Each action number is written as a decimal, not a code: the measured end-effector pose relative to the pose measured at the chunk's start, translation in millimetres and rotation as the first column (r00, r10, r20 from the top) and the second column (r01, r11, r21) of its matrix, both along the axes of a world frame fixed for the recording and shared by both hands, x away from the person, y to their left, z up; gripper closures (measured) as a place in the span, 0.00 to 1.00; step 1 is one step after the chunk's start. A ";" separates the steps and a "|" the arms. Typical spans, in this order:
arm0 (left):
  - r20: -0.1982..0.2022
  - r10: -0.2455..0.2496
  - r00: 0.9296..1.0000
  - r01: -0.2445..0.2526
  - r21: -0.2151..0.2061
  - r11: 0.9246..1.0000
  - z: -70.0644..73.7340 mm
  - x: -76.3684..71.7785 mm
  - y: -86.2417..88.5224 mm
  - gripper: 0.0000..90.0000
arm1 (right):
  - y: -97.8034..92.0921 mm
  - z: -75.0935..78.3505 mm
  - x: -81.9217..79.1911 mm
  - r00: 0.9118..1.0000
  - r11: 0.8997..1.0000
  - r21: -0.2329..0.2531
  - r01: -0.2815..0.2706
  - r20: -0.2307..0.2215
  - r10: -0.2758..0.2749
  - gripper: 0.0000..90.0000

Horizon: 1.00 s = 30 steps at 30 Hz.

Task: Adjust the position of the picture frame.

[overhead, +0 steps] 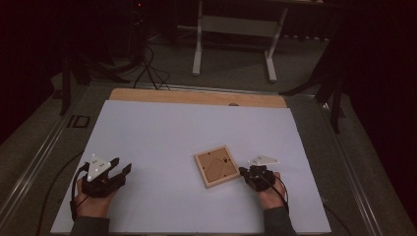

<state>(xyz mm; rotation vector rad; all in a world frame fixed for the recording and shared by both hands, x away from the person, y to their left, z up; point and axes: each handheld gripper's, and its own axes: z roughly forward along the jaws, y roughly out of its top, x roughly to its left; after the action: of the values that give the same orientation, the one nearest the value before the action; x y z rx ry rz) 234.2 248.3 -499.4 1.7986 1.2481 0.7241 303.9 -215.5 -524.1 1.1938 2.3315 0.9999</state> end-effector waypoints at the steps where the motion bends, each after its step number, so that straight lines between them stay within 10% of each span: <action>1: -0.001 -0.003 1.000 0.003 -0.001 1.000 -0.2 0.2 0.0 0.57 | 1.1 0.0 -0.3 1.000 1.000 0.001 -0.001 -0.002 0.001 1.00; 20: -0.020 -0.065 0.998 0.065 0.001 0.998 1.7 -1.0 -15.6 0.69 | 24.6 -0.6 -7.2 0.997 0.997 -0.003 -0.075 0.000 0.075 1.00; 30: -0.031 -0.166 0.986 0.166 0.003 0.986 0.7 0.2 -38.3 0.71 | 34.9 -1.6 -6.4 0.996 0.996 -0.007 -0.091 0.007 0.091 1.00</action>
<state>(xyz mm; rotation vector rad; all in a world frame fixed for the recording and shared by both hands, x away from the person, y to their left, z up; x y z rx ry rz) 234.4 210.0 -498.7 1.8989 1.1007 0.6091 297.5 -180.6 -525.8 1.0883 2.4008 1.0231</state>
